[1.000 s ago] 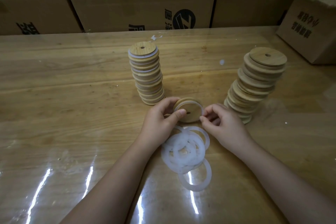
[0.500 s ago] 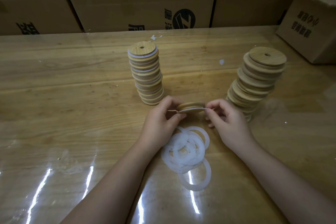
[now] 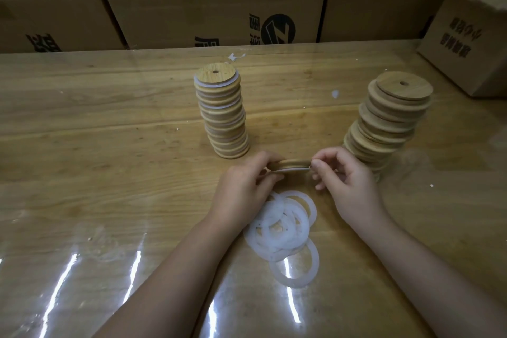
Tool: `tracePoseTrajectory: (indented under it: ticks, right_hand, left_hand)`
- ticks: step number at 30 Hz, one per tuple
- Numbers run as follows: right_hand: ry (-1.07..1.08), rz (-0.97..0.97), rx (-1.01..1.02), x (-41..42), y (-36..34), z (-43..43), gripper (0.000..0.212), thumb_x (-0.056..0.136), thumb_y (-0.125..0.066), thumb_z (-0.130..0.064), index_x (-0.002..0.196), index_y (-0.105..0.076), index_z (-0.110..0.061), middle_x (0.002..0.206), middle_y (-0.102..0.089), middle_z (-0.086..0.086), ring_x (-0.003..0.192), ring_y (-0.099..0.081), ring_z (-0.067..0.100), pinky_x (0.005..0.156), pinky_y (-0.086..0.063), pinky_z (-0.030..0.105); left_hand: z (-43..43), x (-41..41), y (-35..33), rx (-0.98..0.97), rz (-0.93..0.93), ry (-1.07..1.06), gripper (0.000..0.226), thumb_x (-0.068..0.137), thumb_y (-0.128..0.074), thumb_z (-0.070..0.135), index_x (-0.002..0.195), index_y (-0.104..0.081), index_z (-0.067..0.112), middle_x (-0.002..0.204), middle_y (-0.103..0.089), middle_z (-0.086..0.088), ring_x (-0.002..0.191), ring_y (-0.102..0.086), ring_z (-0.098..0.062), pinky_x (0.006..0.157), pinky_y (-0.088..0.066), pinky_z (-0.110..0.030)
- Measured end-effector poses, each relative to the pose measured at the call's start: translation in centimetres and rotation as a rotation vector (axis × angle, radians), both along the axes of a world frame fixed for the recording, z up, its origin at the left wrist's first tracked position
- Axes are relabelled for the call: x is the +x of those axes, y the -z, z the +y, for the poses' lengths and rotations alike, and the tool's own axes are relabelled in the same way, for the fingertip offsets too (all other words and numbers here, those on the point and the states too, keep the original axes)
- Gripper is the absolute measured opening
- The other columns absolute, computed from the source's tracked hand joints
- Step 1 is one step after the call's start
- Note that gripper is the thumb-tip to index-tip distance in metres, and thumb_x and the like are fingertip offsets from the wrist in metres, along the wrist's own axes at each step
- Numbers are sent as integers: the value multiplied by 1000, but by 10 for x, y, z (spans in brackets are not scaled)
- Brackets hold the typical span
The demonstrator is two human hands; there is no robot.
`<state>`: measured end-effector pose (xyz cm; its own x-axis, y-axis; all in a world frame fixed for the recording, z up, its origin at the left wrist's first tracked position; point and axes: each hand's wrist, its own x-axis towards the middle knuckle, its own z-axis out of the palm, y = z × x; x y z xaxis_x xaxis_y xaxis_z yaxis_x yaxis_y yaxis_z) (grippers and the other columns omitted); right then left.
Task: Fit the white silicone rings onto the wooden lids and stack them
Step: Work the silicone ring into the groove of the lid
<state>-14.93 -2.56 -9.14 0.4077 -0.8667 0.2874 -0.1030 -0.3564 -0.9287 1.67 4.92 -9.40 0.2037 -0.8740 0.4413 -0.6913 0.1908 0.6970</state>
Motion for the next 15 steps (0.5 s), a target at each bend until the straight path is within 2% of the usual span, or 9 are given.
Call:
tracePoseTrajectory:
  ticks: [2,4,6,8,10,13,15]
  right_hand:
    - [17,-46,37,1,-1,0,21,88,-58,-4,84,-57,-25,72,-63,-3,63,-61,7,59,-50,17]
    - [27,-6,22,2,-1,0,23,86,-61,-6,84,-56,-28,79,-63,-3,68,-62,12,60,-52,21]
    - [25,66,-6,1,0,0,23,84,-63,-7,83,-56,-29,83,-63,-5,74,-63,17,63,-54,27]
    - [27,103,-19,1,0,-1,22,83,-64,-8,82,-58,-29,80,-62,-6,73,-62,17,64,-53,26]
    - [39,112,-12,1,1,-1,21,84,-64,-10,80,-59,-30,75,-61,-7,69,-60,15,63,-50,23]
    - [51,102,23,1,1,-3,18,86,-62,-11,80,-61,-28,72,-63,-3,70,-60,20,64,-51,29]
    - [58,101,41,1,1,-3,17,87,-61,-12,81,-61,-27,69,-63,-1,69,-61,19,63,-51,29]
  left_hand:
    - [-1,0,0,-16,-10,4,24,82,-63,22,104,-61,32,93,-66,10,85,-62,-5,75,-54,-36]
    - [-2,2,1,-48,-16,14,29,83,-64,21,111,-61,30,97,-62,10,89,-60,-4,77,-53,-32]
    - [-1,2,0,-48,52,12,42,84,-66,20,117,-54,42,100,-58,12,93,-59,-3,79,-53,-26]
    - [-1,0,-2,-14,162,6,54,83,-69,17,115,-44,52,100,-58,14,93,-60,-3,77,-53,-21]
    - [-1,-1,-2,-2,231,-23,49,81,-72,15,107,-45,48,98,-59,15,90,-60,0,73,-51,-15]
    - [-2,0,-3,35,313,-63,30,81,-72,16,91,-52,36,90,-63,12,83,-62,2,68,-48,-12]
    - [-3,1,-4,69,335,-91,22,83,-70,18,85,-53,32,81,-63,12,75,-61,5,63,-45,-9]
